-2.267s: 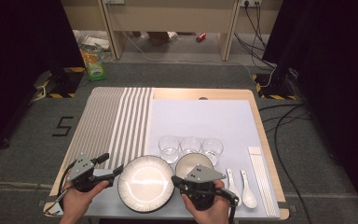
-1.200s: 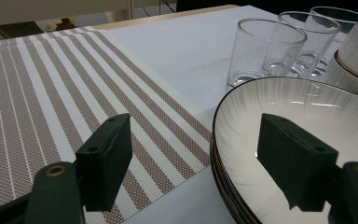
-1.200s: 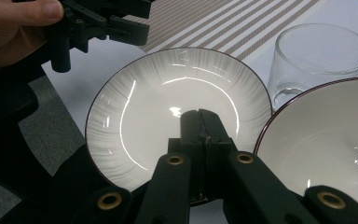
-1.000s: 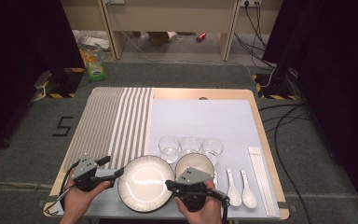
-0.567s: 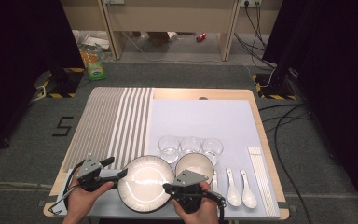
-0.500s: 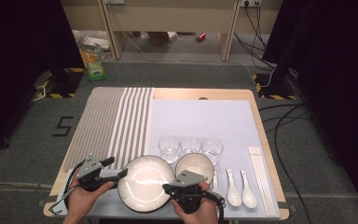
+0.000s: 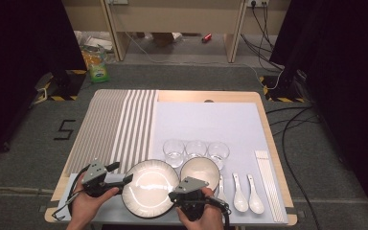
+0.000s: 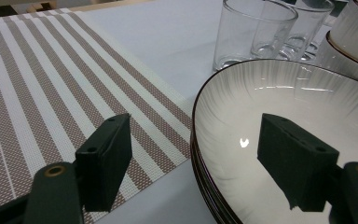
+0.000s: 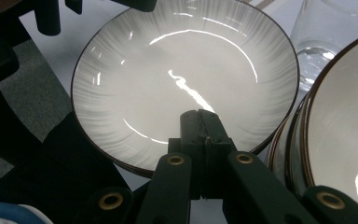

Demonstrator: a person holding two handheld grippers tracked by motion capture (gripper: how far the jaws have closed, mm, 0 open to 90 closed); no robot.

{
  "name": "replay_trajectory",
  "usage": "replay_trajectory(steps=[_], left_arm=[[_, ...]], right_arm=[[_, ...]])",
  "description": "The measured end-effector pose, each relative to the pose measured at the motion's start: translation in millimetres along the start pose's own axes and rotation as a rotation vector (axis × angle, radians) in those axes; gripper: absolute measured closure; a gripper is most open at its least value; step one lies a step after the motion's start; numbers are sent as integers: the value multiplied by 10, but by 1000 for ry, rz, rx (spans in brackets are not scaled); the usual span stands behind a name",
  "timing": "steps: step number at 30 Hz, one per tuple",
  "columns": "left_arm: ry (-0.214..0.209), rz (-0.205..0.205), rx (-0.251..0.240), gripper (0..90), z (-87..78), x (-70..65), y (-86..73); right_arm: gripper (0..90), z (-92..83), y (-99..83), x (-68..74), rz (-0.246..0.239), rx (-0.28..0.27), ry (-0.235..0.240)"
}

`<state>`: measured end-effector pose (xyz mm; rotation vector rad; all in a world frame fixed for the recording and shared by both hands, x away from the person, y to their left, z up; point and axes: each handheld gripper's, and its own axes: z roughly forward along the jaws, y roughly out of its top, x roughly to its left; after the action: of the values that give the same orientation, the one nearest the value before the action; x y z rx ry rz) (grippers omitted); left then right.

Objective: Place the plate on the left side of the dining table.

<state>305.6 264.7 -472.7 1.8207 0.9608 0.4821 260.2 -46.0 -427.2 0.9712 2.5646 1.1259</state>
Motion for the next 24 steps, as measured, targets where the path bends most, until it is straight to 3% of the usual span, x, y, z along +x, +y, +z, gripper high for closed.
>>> replay_trajectory(steps=[8,24], left_arm=[[0,19,2,258,3,-6,5],[-5,16,1,258,9,-20,5]], right_arm=[[900,20,-14,19,0,52,-10],[900,79,-41,37,-5,80,-15]])
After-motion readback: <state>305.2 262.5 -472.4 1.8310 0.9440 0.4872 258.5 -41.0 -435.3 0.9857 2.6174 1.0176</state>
